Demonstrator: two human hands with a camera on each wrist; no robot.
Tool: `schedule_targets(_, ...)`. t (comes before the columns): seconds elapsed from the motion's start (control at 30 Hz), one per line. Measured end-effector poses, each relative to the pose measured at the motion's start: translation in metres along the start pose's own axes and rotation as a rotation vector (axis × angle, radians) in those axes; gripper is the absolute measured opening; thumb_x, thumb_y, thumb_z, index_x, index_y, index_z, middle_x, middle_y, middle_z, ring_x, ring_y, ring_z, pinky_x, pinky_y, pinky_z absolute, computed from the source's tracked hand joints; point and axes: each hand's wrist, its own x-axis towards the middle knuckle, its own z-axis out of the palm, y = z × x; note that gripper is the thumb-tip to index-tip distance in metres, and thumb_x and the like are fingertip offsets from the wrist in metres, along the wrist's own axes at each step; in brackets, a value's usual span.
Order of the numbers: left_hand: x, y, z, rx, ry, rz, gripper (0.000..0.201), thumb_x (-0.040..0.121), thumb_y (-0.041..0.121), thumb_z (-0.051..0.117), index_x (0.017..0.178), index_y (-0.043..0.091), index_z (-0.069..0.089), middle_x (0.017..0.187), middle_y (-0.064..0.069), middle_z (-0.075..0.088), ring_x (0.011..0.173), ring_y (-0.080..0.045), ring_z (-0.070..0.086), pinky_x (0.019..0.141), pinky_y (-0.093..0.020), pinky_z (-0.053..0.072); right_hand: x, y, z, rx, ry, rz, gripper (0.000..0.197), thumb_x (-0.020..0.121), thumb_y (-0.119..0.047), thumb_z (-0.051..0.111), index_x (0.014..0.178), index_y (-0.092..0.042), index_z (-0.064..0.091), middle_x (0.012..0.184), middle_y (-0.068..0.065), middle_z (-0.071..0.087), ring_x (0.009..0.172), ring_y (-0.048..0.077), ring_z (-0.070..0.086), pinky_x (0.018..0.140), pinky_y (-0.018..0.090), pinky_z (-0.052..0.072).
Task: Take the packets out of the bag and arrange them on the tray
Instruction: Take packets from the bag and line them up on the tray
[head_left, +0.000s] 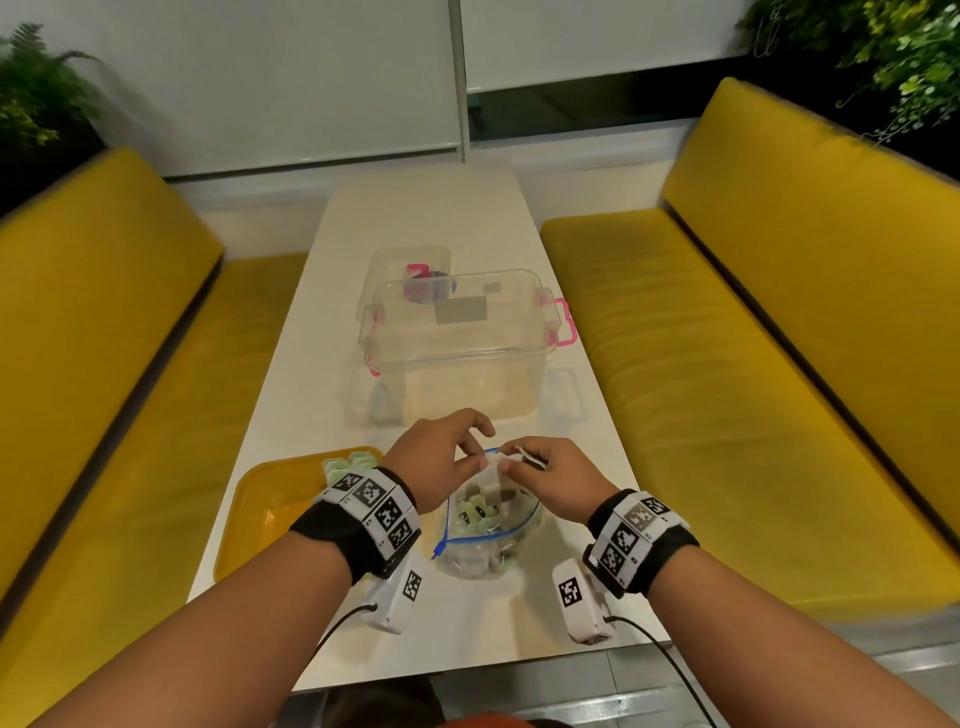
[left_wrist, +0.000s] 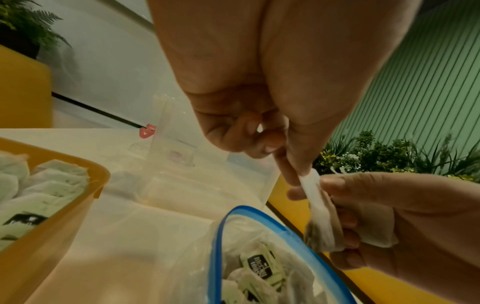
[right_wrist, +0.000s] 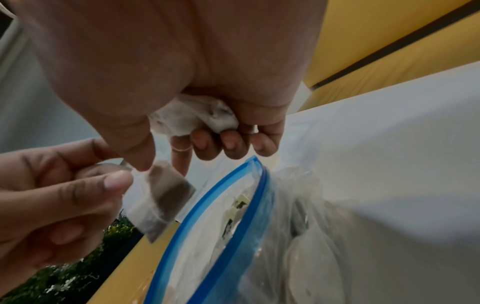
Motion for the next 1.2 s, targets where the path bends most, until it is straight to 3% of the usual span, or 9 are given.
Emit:
schedule_targets(0.1,-0.003,-0.001,-0.002,-0.025,0.056,0.021,0.023,0.088,0.025,0.066,0.105,0.036,0.056,0.082,0.019,0.068,0.062,0.008,0.053,0.069,-0.021,0.042,0.0,-0.001,0.0,-0.018,-0.008,-0.054,0.011,0.091,-0.02,0.065,0.093,-0.014,0.074,0.087,0.0,0.075,0.081,0.011,0.069,0.079,0.03,0.054)
schedule_targets(0.27,-0.006,0.003,-0.006,-0.027,0.047,0.037,0.022,0.088,0.031,0.066,0.106,0.037,0.056,0.083,0.019,0.064,0.056,-0.003,0.053,0.067,-0.023,0.046,0.007,-0.004,0.004,-0.183,0.008,-0.122,0.012,0.093,-0.031,0.064,0.091,-0.02,0.068,0.096,-0.003,0.064,0.093,0.015,0.061,0.085,0.032,0.049)
schedule_targets(0.47,-0.006,0.012,-0.018,-0.048,0.15,0.096,0.018,0.086,0.015,0.064,0.085,0.033,0.061,0.077,0.014,0.064,0.069,-0.012,0.06,0.073,-0.031,0.052,0.006,-0.016,0.009,-0.065,0.002,-0.142,0.007,0.088,-0.019,0.068,0.09,-0.015,0.073,0.086,-0.003,0.073,0.08,0.009,0.066,0.078,0.03,0.052)
schedule_targets(0.57,-0.007,0.009,-0.028,0.038,0.102,0.085,0.024,0.088,0.012,0.06,0.092,0.031,0.073,0.091,0.013,0.072,0.08,-0.008,0.063,0.082,-0.027,0.051,0.006,-0.019,0.008,-0.036,0.008,-0.146,0.009,0.091,-0.016,0.067,0.087,-0.011,0.073,0.078,-0.006,0.071,0.069,0.001,0.061,0.07,0.022,0.047)
schedule_targets(0.7,-0.01,0.003,-0.039,0.164,-0.002,0.088,0.039,0.086,0.007,0.056,0.11,0.033,0.073,0.109,0.01,0.072,0.098,-0.006,0.064,0.092,-0.023,0.047,0.01,-0.014,0.006,0.045,0.002,-0.085,0.015,0.095,-0.021,0.062,0.095,-0.011,0.074,0.094,0.01,0.074,0.091,0.03,0.067,0.086,0.043,0.051)
schedule_targets(0.8,-0.012,0.0,-0.042,0.273,0.044,0.081,0.021,0.089,0.026,0.064,0.106,0.037,0.073,0.099,0.011,0.073,0.083,-0.006,0.062,0.082,-0.025,0.048,0.013,-0.016,0.012,0.026,0.01,-0.065,0.017,0.095,-0.021,0.062,0.105,-0.015,0.074,0.104,0.001,0.074,0.101,0.017,0.067,0.096,0.037,0.051)
schedule_targets(0.87,-0.012,-0.002,-0.043,0.337,0.084,0.082,0.017,0.091,0.035,0.062,0.104,0.037,0.073,0.097,0.011,0.069,0.084,-0.009,0.059,0.076,-0.026,0.044,0.013,-0.02,0.015,-0.019,0.056,-0.073,0.019,0.094,-0.027,0.064,0.109,-0.019,0.073,0.111,-0.002,0.072,0.107,0.01,0.064,0.1,0.034,0.048)
schedule_targets(1.0,-0.014,-0.007,-0.05,0.357,0.121,0.043,0.016,0.091,0.043,0.058,0.098,0.036,0.071,0.095,0.014,0.051,0.089,-0.009,0.05,0.078,-0.03,0.043,0.014,-0.033,0.022,-0.031,0.066,-0.135,0.022,0.081,-0.039,0.077,0.1,-0.029,0.072,0.104,-0.008,0.069,0.1,0.004,0.063,0.088,0.022,0.049)
schedule_targets(1.2,-0.026,-0.012,-0.068,0.332,0.22,0.025,0.017,0.093,0.038,0.056,0.098,0.032,0.07,0.089,0.01,0.066,0.08,-0.01,0.054,0.071,-0.028,0.041,0.03,-0.053,0.042,-0.081,0.028,-0.2,0.004,0.085,-0.022,0.073,0.087,-0.026,0.073,0.088,-0.006,0.073,0.084,0.012,0.066,0.074,0.027,0.051)
